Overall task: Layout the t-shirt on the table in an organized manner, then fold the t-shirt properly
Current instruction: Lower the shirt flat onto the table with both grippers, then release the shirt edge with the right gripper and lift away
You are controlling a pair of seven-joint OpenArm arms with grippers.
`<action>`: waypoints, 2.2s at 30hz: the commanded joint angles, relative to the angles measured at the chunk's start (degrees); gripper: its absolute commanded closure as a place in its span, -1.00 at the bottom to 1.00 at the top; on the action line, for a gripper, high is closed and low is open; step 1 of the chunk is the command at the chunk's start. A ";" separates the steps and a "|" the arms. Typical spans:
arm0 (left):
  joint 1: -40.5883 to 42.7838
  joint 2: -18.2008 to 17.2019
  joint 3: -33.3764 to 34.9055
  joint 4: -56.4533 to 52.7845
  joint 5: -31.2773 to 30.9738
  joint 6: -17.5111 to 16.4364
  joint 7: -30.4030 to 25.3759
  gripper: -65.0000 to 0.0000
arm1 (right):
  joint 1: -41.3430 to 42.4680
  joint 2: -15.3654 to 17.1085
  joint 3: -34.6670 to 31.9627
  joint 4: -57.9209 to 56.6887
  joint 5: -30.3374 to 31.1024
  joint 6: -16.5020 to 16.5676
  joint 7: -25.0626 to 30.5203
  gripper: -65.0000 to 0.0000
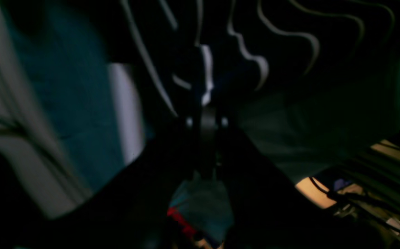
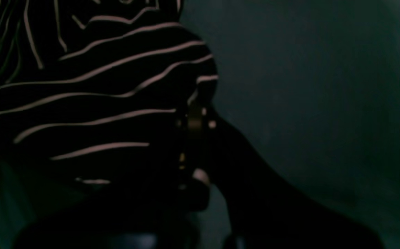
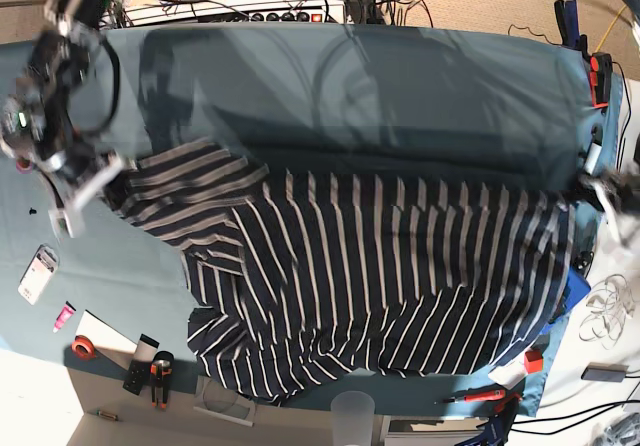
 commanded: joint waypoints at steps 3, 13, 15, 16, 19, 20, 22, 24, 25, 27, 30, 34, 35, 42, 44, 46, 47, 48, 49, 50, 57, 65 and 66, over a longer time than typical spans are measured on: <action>4.83 0.72 -5.31 5.70 1.07 -0.17 -0.26 1.00 | -3.34 1.29 3.43 4.24 0.59 1.05 1.05 1.00; 24.48 6.58 -21.99 16.09 1.95 -0.20 -1.27 1.00 | -17.20 1.27 12.63 6.97 8.13 4.52 -4.85 1.00; 27.02 7.26 -24.15 16.11 1.92 -0.22 -1.64 1.00 | -19.98 1.27 13.79 6.97 10.51 5.14 -4.94 1.00; 28.24 7.50 -25.16 16.11 1.92 -0.22 -1.90 1.00 | -21.33 1.27 14.19 6.97 11.34 5.40 -5.03 1.00; 31.19 7.98 -28.44 16.11 1.92 -1.70 -2.16 1.00 | -25.29 1.22 14.60 6.97 13.09 6.75 -5.64 1.00; 32.20 7.98 -29.40 16.11 1.90 -1.75 -2.16 1.00 | -26.64 1.25 14.60 6.97 13.84 6.86 -5.77 1.00; 33.88 7.98 -31.08 16.11 1.90 -1.70 -2.47 1.00 | -29.14 1.25 14.60 6.97 15.58 7.93 -5.68 1.00; 35.32 7.98 -32.04 16.11 1.92 -1.70 -3.28 1.00 | -31.06 1.09 14.62 6.97 17.33 9.62 -5.64 1.00; 35.91 7.98 -32.24 16.11 1.92 -1.70 -3.21 1.00 | -31.74 1.01 14.62 6.97 18.01 10.34 -5.64 1.00; 36.85 8.00 -32.22 16.11 1.92 -1.73 -3.21 1.00 | -32.76 0.92 14.62 6.97 19.12 11.39 -5.62 1.00; 37.38 8.79 -32.24 16.11 1.95 -1.75 -3.26 1.00 | -32.96 0.94 14.62 6.97 19.89 11.64 -5.22 1.00; 37.16 10.32 -32.24 16.11 1.95 -3.19 -5.27 1.00 | -31.71 0.94 14.62 6.97 19.85 11.64 -3.91 1.00; 36.72 10.54 -32.24 16.11 1.95 -3.19 -5.38 1.00 | -31.15 0.96 14.62 6.97 19.82 11.64 -3.87 1.00; 31.08 10.67 -32.22 16.11 1.97 -3.21 -7.82 1.00 | -24.98 0.94 14.60 6.97 19.37 11.64 -2.60 1.00; 28.87 10.67 -32.22 16.11 1.97 -3.21 -8.07 1.00 | -22.93 0.94 14.60 6.91 17.79 11.64 -2.03 1.00; 27.21 10.69 -32.22 16.11 2.27 -3.21 -10.12 1.00 | -21.09 0.92 14.60 6.86 15.74 11.64 0.02 1.00; 26.53 10.71 -32.22 16.11 3.28 -3.21 -11.65 1.00 | -20.31 0.94 14.60 6.86 14.53 11.64 1.68 1.00; 25.83 10.86 -32.22 16.11 4.76 -3.19 -13.38 1.00 | -19.56 0.96 14.60 6.86 13.18 11.64 3.37 1.00; 25.18 11.15 -32.22 16.11 6.67 -3.21 -15.41 1.00 | -18.73 0.96 14.60 6.84 11.45 11.26 4.98 1.00; 24.72 11.47 -32.20 16.11 8.35 -3.21 -17.49 1.00 | -17.90 0.94 14.60 6.71 9.84 10.64 6.47 1.00; 23.96 12.57 -32.11 16.09 12.11 -3.21 -25.75 1.00 | -12.39 0.96 14.60 1.31 4.52 9.25 11.52 1.00; 21.09 12.59 -32.11 16.09 13.44 -6.10 -26.05 1.00 | -5.38 0.94 14.58 -10.27 4.57 10.91 11.96 1.00; 20.85 12.59 -32.11 16.09 14.16 -6.10 -27.21 1.00 | -4.61 0.94 14.58 -11.10 4.50 11.06 11.96 1.00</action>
